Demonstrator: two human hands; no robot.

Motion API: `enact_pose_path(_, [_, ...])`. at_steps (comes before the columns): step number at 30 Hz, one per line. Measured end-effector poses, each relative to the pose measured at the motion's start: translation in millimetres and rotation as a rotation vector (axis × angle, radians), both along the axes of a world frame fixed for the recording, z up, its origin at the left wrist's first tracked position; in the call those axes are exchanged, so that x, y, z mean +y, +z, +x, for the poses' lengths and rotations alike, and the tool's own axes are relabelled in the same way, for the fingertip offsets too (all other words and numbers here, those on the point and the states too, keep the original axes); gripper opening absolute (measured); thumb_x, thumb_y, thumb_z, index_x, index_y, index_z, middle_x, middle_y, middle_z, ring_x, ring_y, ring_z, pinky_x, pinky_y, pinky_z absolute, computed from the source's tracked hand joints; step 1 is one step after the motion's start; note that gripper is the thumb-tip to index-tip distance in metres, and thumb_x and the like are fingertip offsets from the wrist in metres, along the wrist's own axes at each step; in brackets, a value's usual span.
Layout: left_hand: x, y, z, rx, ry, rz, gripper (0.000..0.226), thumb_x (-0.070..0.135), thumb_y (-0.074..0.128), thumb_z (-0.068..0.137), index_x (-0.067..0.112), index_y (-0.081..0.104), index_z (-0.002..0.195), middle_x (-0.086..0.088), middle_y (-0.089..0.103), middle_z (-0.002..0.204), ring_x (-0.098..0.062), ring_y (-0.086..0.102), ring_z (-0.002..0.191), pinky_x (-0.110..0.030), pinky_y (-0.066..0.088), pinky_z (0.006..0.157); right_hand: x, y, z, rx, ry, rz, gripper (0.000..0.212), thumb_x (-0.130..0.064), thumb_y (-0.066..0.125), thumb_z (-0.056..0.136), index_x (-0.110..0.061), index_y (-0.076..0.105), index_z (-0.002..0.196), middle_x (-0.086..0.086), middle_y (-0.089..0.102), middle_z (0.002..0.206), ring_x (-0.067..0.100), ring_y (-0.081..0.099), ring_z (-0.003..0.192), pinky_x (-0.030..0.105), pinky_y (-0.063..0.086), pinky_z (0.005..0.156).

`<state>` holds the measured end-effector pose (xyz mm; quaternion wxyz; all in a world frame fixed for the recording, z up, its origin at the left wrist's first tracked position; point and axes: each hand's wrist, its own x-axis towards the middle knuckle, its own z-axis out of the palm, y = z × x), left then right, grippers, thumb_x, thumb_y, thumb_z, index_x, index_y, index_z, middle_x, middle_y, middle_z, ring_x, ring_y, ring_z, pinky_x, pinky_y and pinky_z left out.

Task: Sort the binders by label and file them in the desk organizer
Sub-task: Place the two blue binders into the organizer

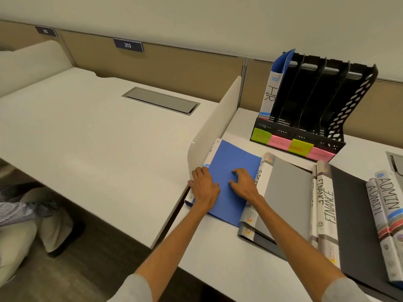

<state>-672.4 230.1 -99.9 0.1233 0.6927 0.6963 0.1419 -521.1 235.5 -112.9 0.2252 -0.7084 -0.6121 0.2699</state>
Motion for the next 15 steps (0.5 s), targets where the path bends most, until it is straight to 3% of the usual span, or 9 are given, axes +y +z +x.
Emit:
enact_pose_path(4, [-7, -1, 8, 0.061, 0.081, -0.119, 0.073, 0.041, 0.064, 0.086, 0.001, 0.030, 0.136, -0.015, 0.040, 0.133, -0.031, 0.049, 0.115, -0.044, 0.048, 0.085, -5, -2, -3, -0.018, 0.022, -0.010, 0.047, -0.017, 0.060, 0.092, -0.007, 0.045, 0.136, 0.009, 0.043, 0.143, 0.024, 0.048, 0.126, 0.033, 0.040, 0.102])
enact_pose_path(7, [1, 3, 2, -0.025, 0.102, -0.229, 0.088, 0.046, 0.070, 0.081, -0.002, 0.026, 0.141, -0.016, 0.051, 0.126, -0.034, 0.057, 0.112, -0.045, 0.047, 0.089, -9, -3, -4, 0.026, -0.019, -0.015, 0.048, -0.015, 0.062, 0.090, -0.006, 0.046, 0.135, 0.010, 0.044, 0.142, 0.024, 0.048, 0.126, 0.032, 0.039, 0.103])
enact_pose_path(11, [15, 11, -13, -0.173, 0.129, -0.360, 0.056, 0.041, 0.075, 0.074, 0.009, 0.053, 0.114, -0.009, 0.061, 0.115, -0.031, 0.058, 0.108, -0.039, 0.046, 0.089, -9, 0, -6, 0.077, -0.063, -0.042, 0.050, -0.014, 0.065, 0.088, -0.005, 0.048, 0.133, 0.011, 0.046, 0.140, 0.024, 0.048, 0.126, 0.031, 0.039, 0.103])
enact_pose_path(15, [26, 23, -14, -0.332, 0.112, -0.461, 0.033, 0.032, 0.071, 0.077, 0.014, 0.049, 0.094, -0.003, 0.057, 0.094, -0.026, 0.058, 0.088, -0.032, 0.043, 0.074, -7, 2, -3, 0.120, -0.092, -0.057, 0.052, -0.016, 0.069, 0.086, -0.005, 0.049, 0.134, 0.011, 0.046, 0.140, 0.024, 0.047, 0.127, 0.032, 0.038, 0.105])
